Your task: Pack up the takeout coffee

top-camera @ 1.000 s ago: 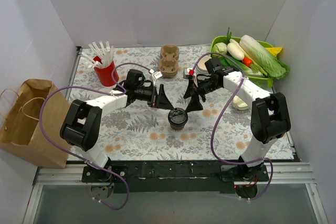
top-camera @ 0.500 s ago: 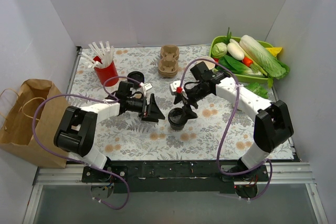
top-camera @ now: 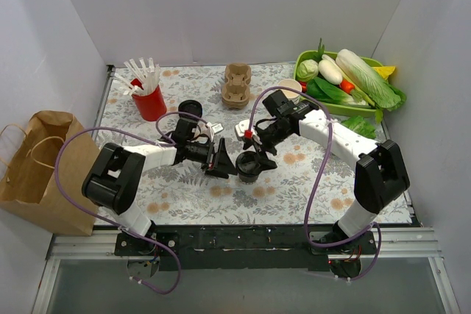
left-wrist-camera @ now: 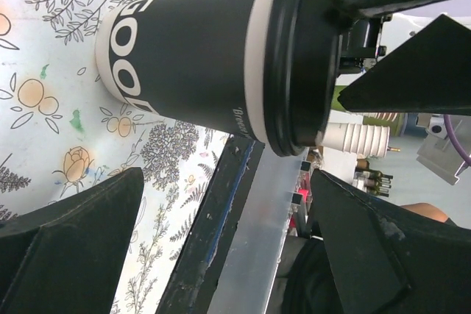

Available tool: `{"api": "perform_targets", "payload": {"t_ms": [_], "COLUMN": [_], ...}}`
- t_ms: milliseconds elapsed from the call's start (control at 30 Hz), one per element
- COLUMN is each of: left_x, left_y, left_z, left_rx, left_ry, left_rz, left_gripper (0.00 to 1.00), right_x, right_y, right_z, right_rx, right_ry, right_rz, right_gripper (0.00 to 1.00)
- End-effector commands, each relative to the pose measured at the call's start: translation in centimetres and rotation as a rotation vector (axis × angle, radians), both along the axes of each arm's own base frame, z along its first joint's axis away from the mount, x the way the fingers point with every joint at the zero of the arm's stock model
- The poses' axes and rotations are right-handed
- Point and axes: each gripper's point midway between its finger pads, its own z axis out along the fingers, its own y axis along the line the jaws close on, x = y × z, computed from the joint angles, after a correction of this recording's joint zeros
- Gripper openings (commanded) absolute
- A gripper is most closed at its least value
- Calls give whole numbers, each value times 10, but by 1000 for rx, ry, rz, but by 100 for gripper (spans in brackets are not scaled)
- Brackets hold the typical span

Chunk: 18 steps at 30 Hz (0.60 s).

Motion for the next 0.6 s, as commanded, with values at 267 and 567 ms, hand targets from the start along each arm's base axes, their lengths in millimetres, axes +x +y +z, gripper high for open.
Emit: {"api": "perform_targets", "payload": {"t_ms": [267, 567], "left_x": [10, 6], "left_y": [-20, -20], "left_z": [5, -10], "left_rx": [-28, 8], "left_ry": [-13, -2], "left_rz": [-17, -7], "left_gripper": [98, 98], "right_x": [-1, 1], "right_y": [5, 5], "right_z": [-15, -22], "right_rx": [-31, -48], "right_ry": [-3, 12], "right_rz": [-4, -58], "right_gripper": [91, 85]}}
